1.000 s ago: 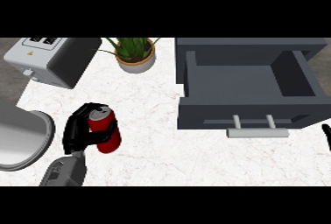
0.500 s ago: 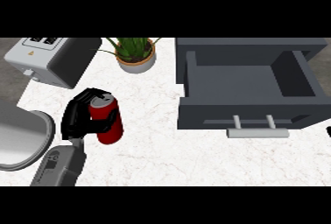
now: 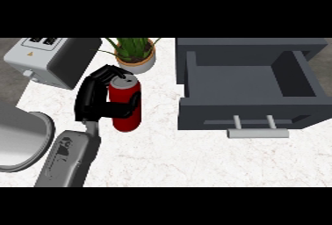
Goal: Pick up the can, place it into the drawer and close the drawer
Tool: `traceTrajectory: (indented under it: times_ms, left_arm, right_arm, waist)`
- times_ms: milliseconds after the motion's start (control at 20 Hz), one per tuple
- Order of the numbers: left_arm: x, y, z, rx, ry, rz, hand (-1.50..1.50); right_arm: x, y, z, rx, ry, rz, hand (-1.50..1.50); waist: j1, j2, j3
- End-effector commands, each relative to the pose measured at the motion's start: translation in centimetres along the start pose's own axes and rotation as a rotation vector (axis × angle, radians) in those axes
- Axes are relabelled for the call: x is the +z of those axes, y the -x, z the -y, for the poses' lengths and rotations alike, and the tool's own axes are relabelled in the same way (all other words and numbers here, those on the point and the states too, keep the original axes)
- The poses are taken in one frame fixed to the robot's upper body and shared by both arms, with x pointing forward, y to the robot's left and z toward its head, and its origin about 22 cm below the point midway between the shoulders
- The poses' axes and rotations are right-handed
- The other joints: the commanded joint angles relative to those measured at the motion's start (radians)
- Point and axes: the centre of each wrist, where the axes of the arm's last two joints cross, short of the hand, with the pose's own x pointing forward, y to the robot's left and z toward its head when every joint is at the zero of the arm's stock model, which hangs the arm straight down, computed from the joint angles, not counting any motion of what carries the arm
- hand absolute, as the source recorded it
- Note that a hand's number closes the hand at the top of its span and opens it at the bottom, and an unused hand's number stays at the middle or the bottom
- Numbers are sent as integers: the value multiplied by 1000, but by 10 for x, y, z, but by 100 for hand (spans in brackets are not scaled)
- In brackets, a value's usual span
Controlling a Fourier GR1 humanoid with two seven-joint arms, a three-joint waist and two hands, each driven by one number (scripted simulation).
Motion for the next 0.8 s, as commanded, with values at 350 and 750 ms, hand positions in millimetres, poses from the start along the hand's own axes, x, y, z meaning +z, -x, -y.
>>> traceTrajectory:
  times_ms: [350,750]
  left_arm:
    - [-43,-77,87,-27,96,25,150]
    - [-78,-138,132,-42,96,79,150]
  right_arm:
    - [-8,8,15,-2,23,-4,-150]
    - [-13,7,10,1,-4,1,-150]
  waist:
    - [-6,1,0]
    - [-13,3,0]
